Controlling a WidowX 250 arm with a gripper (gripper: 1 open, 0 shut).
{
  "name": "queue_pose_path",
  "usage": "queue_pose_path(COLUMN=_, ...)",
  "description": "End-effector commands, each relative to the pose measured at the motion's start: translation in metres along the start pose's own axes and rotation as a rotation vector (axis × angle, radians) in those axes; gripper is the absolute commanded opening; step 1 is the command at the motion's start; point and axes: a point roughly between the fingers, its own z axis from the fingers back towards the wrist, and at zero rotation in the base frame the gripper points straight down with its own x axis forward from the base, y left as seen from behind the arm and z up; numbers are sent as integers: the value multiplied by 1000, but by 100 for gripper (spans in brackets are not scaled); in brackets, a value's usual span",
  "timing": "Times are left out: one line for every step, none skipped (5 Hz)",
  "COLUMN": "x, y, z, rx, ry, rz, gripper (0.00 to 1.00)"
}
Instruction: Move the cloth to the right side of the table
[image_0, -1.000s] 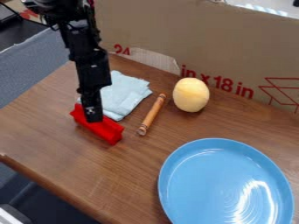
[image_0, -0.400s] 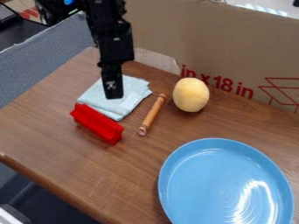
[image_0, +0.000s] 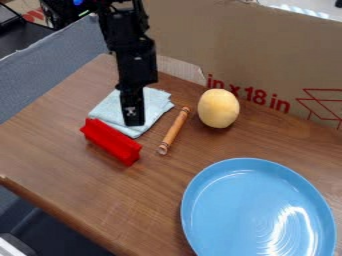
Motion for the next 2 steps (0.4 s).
queue_pose_path(x=10, y=16, z=1, rx=52, ry=-8, rz=-13, gripper=0)
queue_pose_path(x=14, y=11, z=11, rx=67, ry=6, rz=-18, gripper=0)
